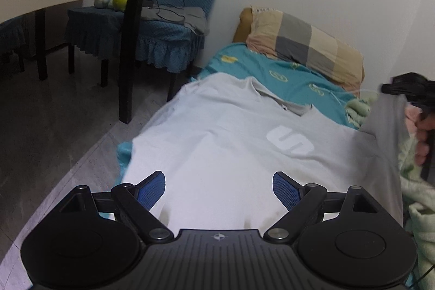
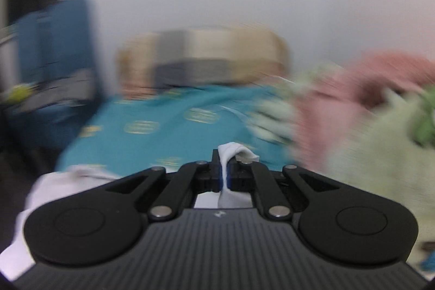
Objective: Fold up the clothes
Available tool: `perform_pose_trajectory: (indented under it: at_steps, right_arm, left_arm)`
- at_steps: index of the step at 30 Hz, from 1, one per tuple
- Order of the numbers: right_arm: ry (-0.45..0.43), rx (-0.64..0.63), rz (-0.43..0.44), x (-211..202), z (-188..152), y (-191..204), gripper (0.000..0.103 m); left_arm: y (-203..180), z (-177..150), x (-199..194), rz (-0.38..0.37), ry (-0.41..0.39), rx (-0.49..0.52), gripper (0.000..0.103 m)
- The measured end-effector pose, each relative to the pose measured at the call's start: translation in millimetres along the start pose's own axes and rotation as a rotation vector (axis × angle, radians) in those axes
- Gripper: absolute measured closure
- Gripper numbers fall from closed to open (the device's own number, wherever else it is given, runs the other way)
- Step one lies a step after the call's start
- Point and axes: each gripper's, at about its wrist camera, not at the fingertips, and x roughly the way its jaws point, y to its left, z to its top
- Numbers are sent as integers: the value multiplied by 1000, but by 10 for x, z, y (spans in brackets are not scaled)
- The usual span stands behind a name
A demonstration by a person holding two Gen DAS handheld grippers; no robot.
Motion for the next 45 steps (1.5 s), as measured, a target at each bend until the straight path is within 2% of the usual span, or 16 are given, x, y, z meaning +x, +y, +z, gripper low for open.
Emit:
perform_pose_trajectory:
  at_steps: [3,6,10,11,12,14,15,21,24,28,31,35,38,42,45]
  right_arm:
    - [10,-176,146,64,-227,758,97]
    - [84,-275,238,254,-653,1314,97]
    - [185,-299,262,488,-1130,1613,95]
    - [207,-292,262,514,-1191,1628,89]
    - [222,-286,263,518,-1232,1619,81]
    - [209,-264,278,377,-1248,1572,45]
    - [195,-251,289,272,-1244,1544,41]
    - [140,-142,327,-621,-1003,1175,39]
    - [123,-68,308,-1136,-913,935,39]
    - [133,75,271,-1781,-944,578,39]
    - [128,152,241,-2123,-1058,358,39]
    - [130,250,201,-2266,-1153,96,39]
    - [131,319,191,-2216,-1140,-68,39]
    - [113,396,157,-2110,-1111,-306,39]
    - [127,421,151,-2002,-1152,-431,39]
  left_arm:
    - [143,57,-40,27,-26,-28,15]
    - [272,77,-10,43,-26,-57,15]
    - [332,56,85,52,-12,-54,15]
    - [321,45,110,54,-11,-44,15]
    - [301,37,131,49,-8,-36,15]
    - [260,21,171,40,-4,-18,15]
    - [233,12,177,36,-7,-6,15]
    - [38,-60,146,14,-30,89,15]
    - [-68,-112,64,-6,-44,132,15]
    - [-208,-187,-54,-47,-65,186,15]
    - [-276,-257,-144,-73,-52,211,16]
    - [-349,-335,-228,-100,-31,210,16]
    - [-471,-384,-206,-111,-25,257,18]
    - [-746,-318,60,-83,5,355,22]
    - [-988,-179,401,-95,13,401,26]
